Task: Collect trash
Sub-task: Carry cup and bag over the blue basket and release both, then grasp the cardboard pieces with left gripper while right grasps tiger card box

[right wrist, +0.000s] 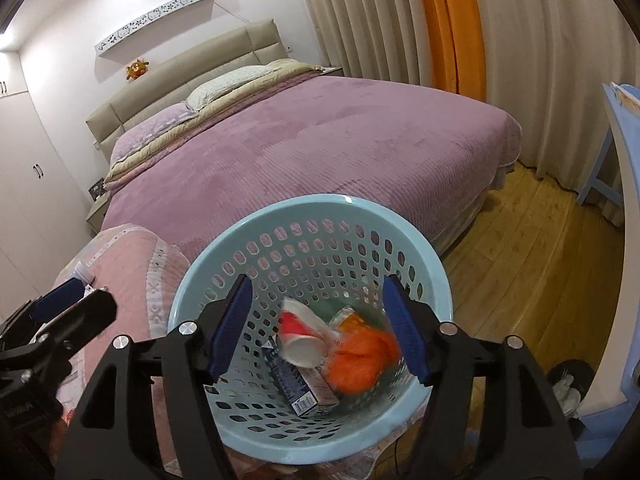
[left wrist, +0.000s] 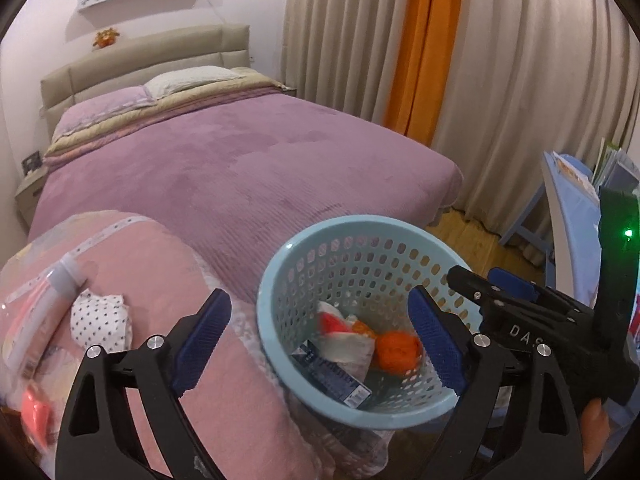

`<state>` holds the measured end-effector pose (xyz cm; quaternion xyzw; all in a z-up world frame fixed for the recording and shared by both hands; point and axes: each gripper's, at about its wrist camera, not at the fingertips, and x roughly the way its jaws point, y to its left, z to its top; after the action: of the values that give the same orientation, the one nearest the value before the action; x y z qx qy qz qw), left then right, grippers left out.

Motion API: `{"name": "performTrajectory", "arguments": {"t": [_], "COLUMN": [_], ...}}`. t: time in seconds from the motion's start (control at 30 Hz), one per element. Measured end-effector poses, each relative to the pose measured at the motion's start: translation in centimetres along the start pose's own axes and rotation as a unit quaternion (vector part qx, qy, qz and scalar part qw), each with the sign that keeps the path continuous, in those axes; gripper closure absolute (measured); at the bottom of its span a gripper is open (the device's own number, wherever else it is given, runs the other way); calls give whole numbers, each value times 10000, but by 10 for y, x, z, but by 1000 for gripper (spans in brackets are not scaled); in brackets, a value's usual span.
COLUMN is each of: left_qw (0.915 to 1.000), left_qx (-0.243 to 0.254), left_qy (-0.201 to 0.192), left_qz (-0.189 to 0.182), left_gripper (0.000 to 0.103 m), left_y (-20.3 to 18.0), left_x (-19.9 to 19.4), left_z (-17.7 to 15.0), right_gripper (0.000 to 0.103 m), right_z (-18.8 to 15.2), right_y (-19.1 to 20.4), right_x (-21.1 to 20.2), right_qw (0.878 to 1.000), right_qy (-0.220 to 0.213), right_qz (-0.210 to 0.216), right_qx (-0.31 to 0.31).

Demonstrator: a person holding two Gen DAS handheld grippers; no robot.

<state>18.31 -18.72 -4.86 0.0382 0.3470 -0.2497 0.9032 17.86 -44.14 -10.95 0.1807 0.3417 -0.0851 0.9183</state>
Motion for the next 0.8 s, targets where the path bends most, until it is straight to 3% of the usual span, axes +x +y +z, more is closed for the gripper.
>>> {"name": "performTrajectory", "arguments": {"t": [0.4, 0.57, 0.8], "left_qw": [9965, 9904, 9754], "left_qx": [-437, -836, -1540], "left_qy": [-708, -1092, -1272], "left_qz": [10, 145, 931], "left_gripper": [15, 15, 15], "left_y": [35, 66, 141], "left_x": [-75, -118, -173], "left_z": [-7, -24, -71], "right_gripper": [39, 39, 39], "right_z": [-6, -17, -44], "right_y": [44, 75, 149], "right_x": [-29, -39, -62], "right_qw": [9981, 9910, 9765], "right_qy": [-275, -6, 49], "right_qz": [380, 1300, 1831], "right_qx": [-387, -325, -1136]}}
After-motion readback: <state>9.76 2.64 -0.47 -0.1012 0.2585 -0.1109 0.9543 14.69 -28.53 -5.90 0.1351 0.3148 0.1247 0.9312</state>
